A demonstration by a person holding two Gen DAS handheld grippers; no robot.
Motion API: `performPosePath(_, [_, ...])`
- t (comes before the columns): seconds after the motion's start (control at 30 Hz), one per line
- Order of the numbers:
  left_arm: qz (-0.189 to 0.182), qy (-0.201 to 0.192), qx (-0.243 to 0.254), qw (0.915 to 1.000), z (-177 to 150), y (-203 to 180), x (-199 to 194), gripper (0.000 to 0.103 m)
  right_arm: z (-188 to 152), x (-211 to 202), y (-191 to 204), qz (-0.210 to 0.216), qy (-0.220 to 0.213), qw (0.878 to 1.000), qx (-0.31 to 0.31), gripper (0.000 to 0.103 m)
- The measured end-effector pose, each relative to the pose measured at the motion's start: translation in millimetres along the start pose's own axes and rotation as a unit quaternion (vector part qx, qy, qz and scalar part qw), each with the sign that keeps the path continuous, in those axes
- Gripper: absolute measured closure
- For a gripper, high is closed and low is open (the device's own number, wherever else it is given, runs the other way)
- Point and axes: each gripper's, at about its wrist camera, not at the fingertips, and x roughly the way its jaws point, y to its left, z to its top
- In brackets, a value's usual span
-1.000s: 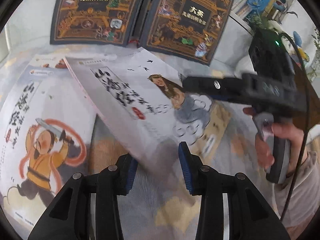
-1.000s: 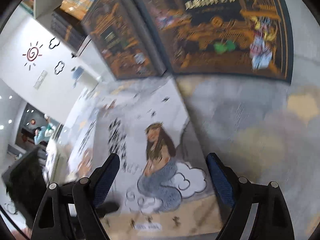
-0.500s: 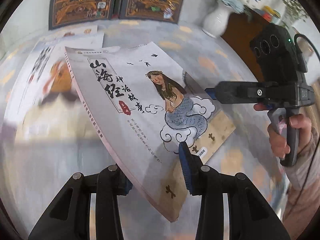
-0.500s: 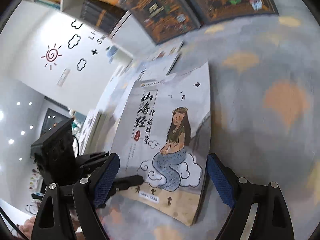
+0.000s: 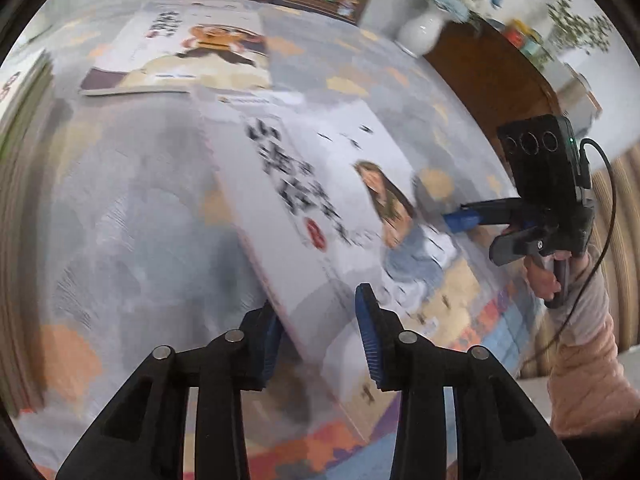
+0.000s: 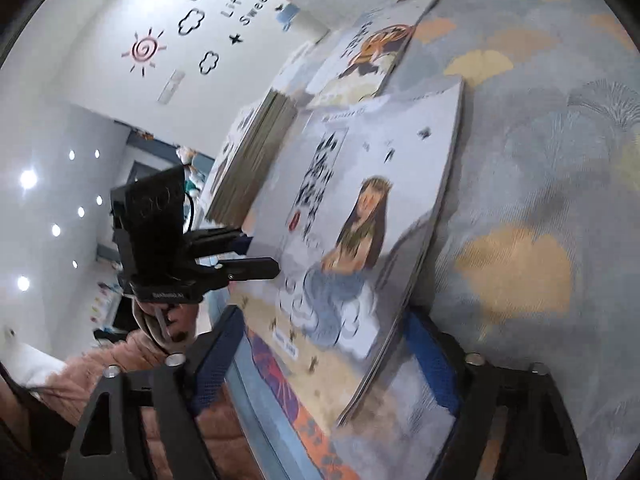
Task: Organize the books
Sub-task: 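Close the right gripper on the mermaid book's edge, then lift the mermaid book upright with the right gripper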
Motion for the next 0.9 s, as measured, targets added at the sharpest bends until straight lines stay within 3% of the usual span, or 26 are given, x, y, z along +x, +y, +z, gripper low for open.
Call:
performPosePath(0.17, [0.008, 0.000, -0.021, 0.9998, 8, 13, 0, 0.073, 11, -1, -15, 0.005, 0.000, 1.000, 0.009, 0.054])
performPosePath(0.4, [0.030, -0.004, -0.002, 0.9995, 8, 7, 0, 0.073, 18, 2, -15, 0.008, 0.006, 1.000, -0.008, 0.058])
performPosePath(0.43, [0.031, -0.006, -0.003, 0.9995, 7, 6, 0, 0.073, 19, 2, -15, 0.003, 0.006, 1.000, -0.009, 0.063])
performPosePath(0.53, [0.026, -0.013, -0.007, 0.9995, 4, 8, -2, 0.073, 16, 1, -24, -0.015, -0.011, 1.000, 0.001, 0.092])
performPosePath(0.57, [0.024, -0.017, -0.010, 0.9995, 3, 9, -3, 0.073, 16, 0, -30, -0.001, -0.022, 1.000, 0.012, 0.095])
performPosePath(0.63, [0.023, -0.021, -0.014, 0.9994, 5, 11, -2, 0.073, 12, -3, -31, 0.003, -0.039, 0.999, 0.006, 0.095])
performPosePath(0.77, [0.021, -0.030, -0.022, 0.9991, 4, 13, -3, 0.073, 3, -4, -20, -0.028, -0.066, 0.997, -0.038, 0.093])
performPosePath(0.9, [0.027, -0.042, -0.023, 0.9985, 1, 13, -4, 0.073, 2, -4, -18, -0.034, -0.071, 0.996, -0.044, 0.091])
